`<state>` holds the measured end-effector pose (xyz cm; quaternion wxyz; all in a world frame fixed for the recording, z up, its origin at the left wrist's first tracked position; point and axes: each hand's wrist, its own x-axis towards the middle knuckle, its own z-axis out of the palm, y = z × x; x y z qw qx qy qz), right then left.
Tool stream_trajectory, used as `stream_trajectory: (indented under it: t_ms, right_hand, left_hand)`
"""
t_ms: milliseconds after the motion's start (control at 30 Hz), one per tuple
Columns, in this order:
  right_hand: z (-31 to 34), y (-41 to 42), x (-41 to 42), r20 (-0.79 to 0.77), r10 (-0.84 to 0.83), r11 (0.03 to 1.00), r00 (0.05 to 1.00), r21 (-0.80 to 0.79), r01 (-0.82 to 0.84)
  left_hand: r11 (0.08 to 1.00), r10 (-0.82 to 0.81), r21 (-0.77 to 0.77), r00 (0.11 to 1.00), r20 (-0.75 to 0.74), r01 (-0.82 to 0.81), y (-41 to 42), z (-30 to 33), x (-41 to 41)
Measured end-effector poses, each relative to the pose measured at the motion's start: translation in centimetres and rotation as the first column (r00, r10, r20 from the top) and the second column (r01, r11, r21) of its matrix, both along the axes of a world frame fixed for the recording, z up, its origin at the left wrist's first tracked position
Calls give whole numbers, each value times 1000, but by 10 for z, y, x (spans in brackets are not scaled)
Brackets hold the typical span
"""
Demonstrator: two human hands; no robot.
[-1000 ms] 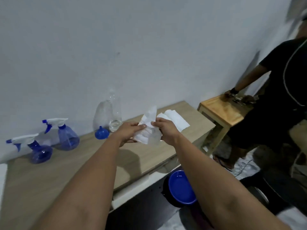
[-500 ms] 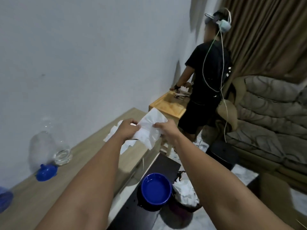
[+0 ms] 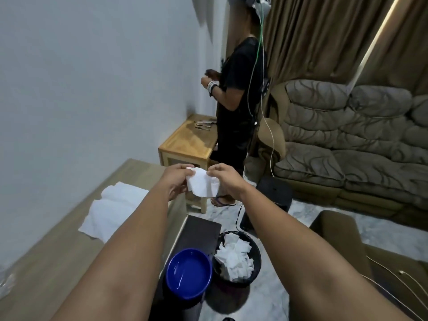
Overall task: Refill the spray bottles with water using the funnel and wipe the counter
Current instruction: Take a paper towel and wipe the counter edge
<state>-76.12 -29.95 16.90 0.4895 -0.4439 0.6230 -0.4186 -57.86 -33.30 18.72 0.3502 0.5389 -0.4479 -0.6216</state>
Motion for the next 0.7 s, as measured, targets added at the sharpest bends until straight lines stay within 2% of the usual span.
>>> stream_trajectory:
  t_ms: [67, 167, 300, 400, 500, 567, 700]
  right_hand:
    - [-13, -12, -27, 39, -12, 992, 999, 126, 7]
    - [-40, -25, -70, 188, -52, 949, 981, 315, -10]
    - [-97, -43, -127, 292, -254, 913, 922, 388, 128]
    - [-145, -51, -157, 168, -337, 872, 926, 426, 240]
    - [-199, -57, -181, 54, -360, 827, 931, 480, 292]
    - [-240, -59, -193, -5, -355, 806, 935, 505, 309]
    - [-330, -64, -203, -147, -298, 782, 943, 529, 329]
  left_hand:
    - [999, -44, 3, 998, 47, 44, -18, -8, -26]
    - [993, -105, 57, 990, 97, 100, -48, -35, -67]
    - [982, -158, 139, 961, 229, 128, -80, -98, -122]
    - [974, -179, 185, 940, 291, 129, -92, -158, -160]
    - [947, -200, 304, 934, 295, 107, -96, -225, -192]
    - [919, -184, 388, 949, 256, 74, -95, -270, -208]
    - [916, -171, 401, 926, 336, 23, -90, -357, -230]
